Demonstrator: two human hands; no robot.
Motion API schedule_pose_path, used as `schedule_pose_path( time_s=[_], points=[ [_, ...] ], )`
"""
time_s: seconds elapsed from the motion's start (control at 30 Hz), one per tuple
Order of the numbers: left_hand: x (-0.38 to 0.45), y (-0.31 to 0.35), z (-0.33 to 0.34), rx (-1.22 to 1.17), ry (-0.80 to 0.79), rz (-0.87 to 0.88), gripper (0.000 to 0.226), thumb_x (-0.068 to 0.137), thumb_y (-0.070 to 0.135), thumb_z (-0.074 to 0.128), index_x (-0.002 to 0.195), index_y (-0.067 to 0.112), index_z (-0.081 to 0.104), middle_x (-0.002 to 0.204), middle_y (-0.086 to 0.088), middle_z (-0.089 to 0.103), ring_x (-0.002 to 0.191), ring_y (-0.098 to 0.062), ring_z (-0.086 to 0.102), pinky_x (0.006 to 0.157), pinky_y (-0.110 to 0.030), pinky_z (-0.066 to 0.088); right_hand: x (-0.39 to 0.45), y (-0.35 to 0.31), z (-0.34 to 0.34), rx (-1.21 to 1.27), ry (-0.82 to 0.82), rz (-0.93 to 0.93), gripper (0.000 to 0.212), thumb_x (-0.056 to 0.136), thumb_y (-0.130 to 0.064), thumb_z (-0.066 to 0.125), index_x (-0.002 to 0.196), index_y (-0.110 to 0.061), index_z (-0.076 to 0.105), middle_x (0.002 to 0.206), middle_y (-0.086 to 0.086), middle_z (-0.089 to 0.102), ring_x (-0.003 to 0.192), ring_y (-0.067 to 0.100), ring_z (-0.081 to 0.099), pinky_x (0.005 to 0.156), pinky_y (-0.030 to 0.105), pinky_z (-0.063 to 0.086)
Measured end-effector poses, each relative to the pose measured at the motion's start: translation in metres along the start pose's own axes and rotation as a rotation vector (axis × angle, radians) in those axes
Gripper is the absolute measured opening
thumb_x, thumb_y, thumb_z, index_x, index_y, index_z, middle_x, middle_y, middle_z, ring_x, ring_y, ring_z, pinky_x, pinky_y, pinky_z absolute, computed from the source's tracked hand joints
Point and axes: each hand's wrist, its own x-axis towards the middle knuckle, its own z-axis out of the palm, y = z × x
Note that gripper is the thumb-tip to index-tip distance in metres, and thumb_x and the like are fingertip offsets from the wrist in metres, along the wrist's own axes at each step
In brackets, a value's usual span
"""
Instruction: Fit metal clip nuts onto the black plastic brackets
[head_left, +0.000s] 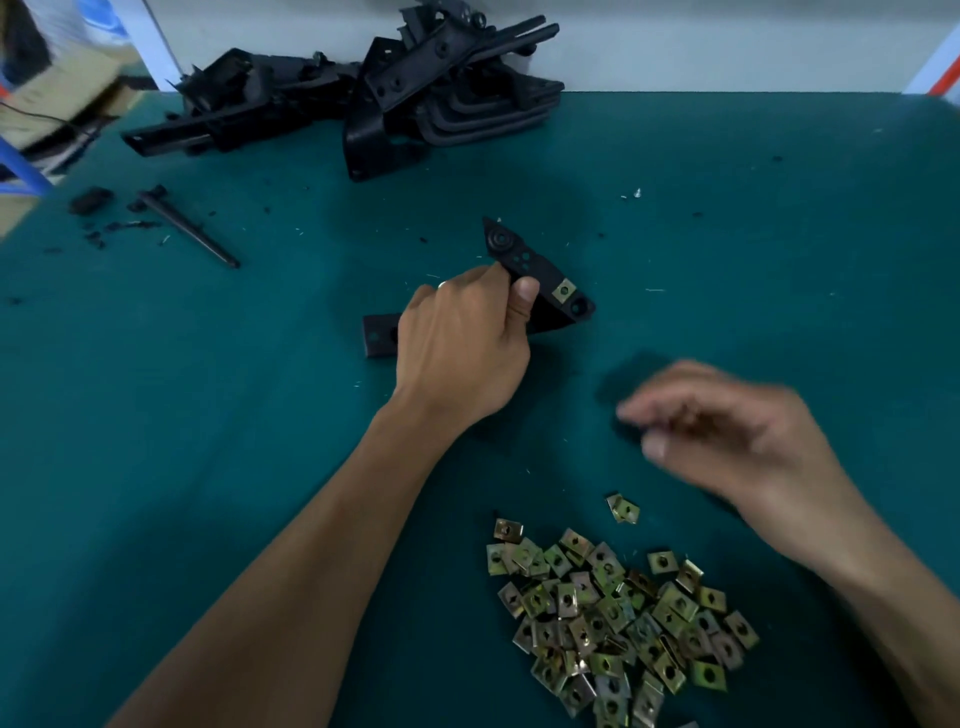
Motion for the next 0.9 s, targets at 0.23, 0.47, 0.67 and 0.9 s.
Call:
schedule_pose_path(
  time_s=[0.23,0.47,0.67,0.9],
  points=[
    [0.000,0.001,-0.001,-0.012,-0.015,0.022,0.047,0.108,0.037,0.035,0.065,0.027,0.018,0.060,0.013,0.028,0.057,-0.027,0.036,0.066,-0.035,0.023,-0.024,-0.015,0.009,-0.313,-0.080,-0.026,0.018,0.078,-0.042,0.075,0.093,-0.034,0.077,0.095,-0.004,0.064,0.066,0.018,0.055,0.054,0.019,0.041],
    [0.002,0.000,0.002,-0.011,-0.011,0.019,0.040,0.108,0.038,0.033,0.071,0.021,0.032,0.060,0.011,0.032,0.053,-0.020,0.033,0.067,-0.035,0.026,-0.023,-0.011,0.003,-0.110,-0.026,0.023,0.014,0.081,-0.029,0.072,0.094,-0.033,0.077,0.089,0.002,0.073,0.081,0.019,0.067,0.071,0.029,0.054],
    [0.003,-0.002,0.003,0.005,-0.018,0.018,0.039,0.108,0.039,0.031,0.074,0.018,0.036,0.061,0.009,0.035,0.054,-0.021,0.033,0.066,-0.035,0.022,-0.019,-0.004,0.000,0.080,0.033,-0.019,0.023,0.090,-0.011,0.066,0.104,-0.023,0.080,0.088,0.009,0.069,0.074,0.026,0.061,0.063,0.026,0.051],
    [0.003,-0.002,0.004,-0.003,-0.033,0.003,0.043,0.108,0.040,0.029,0.068,0.023,0.027,0.059,0.010,0.035,0.052,-0.019,0.034,0.064,-0.035,0.021,-0.018,-0.004,0.001,0.159,0.093,-0.013,0.028,0.085,-0.007,0.065,0.105,-0.020,0.081,0.078,0.011,0.068,0.069,0.029,0.060,0.060,0.026,0.051]
  ],
)
